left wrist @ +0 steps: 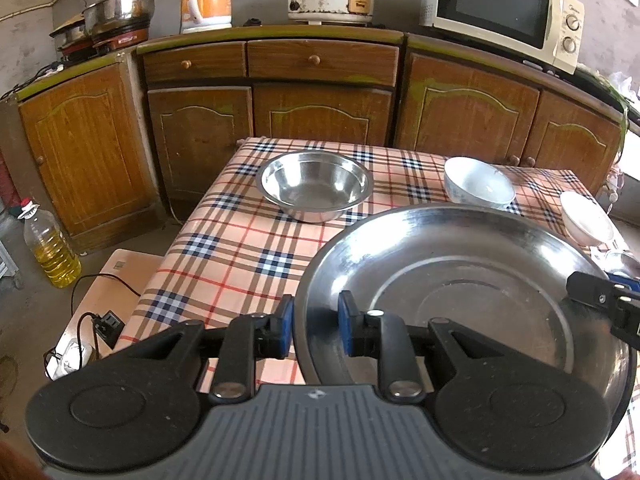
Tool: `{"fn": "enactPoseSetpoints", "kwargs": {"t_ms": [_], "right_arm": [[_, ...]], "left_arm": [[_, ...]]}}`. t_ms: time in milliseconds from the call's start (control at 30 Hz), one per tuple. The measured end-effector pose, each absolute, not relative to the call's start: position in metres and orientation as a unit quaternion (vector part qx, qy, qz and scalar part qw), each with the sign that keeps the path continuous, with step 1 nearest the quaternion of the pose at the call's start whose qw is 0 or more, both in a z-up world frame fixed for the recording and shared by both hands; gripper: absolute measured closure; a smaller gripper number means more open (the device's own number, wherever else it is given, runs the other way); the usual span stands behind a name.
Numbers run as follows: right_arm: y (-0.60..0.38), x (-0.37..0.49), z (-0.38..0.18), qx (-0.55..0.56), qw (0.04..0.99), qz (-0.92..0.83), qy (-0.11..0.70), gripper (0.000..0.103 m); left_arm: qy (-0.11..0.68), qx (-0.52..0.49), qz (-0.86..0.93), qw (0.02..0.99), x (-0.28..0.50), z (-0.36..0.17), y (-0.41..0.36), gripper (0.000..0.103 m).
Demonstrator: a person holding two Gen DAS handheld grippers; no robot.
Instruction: Organize plates and bowls
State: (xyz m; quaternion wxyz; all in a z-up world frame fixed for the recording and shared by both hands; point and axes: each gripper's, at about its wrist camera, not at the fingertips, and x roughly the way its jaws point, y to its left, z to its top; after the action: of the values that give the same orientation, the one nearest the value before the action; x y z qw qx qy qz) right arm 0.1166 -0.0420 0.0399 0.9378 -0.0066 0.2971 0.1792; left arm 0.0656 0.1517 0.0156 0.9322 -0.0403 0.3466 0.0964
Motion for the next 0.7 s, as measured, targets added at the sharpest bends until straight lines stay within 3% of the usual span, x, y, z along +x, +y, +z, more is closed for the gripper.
{"fn": "enactPoseSetpoints", "kwargs": {"t_ms": [700], "right_arm": [[-0.075, 0.115, 0.04, 0.007, 0.943, 0.152, 0.295, 0.081]], "left_arm": [[0.347, -0.033, 0.074, 0.934, 0.074, 0.014, 0.124, 0.08]]}}
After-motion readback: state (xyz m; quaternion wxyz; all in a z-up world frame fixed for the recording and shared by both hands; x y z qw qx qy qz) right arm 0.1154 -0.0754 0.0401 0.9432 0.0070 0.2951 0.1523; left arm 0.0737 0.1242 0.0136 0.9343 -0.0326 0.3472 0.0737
